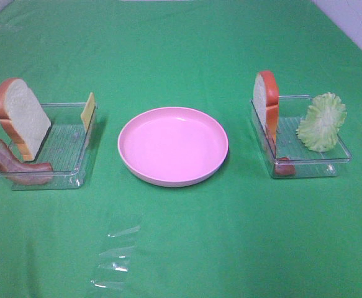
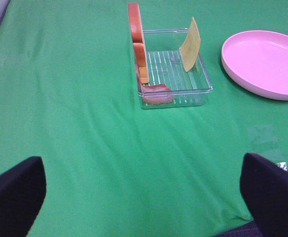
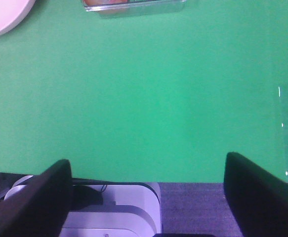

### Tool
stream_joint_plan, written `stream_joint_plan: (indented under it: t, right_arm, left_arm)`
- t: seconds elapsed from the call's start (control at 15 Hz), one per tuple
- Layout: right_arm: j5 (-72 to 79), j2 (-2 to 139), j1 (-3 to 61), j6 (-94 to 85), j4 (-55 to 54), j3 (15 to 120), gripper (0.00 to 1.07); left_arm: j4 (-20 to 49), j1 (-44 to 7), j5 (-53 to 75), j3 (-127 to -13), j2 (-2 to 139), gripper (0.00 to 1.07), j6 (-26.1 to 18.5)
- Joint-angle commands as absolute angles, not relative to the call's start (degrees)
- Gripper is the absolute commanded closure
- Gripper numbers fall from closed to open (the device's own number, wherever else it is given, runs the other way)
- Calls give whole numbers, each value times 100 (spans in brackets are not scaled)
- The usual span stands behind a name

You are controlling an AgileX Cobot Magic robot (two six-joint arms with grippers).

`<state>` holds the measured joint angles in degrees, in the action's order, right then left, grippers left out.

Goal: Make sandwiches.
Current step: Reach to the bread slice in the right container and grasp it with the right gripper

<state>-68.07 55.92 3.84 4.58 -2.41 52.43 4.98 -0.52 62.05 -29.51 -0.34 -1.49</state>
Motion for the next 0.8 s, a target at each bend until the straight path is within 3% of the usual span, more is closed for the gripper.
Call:
stream_joint_plan:
  t: [0.07, 0.27, 0.8]
  right_arm:
    - [-6818, 6927, 372, 613, -264, 6159, 27]
    - [-6870, 8457, 372, 791, -275, 7443, 27]
    - [-7191, 10686, 378, 653, -779, 10170, 27]
  left_arm:
    - [550, -46, 6176, -2956, -120, 7, -115]
    - [550, -46, 6176, -2956, -120, 7, -115]
    - [550, -46, 6176, -2956, -120, 7, -115]
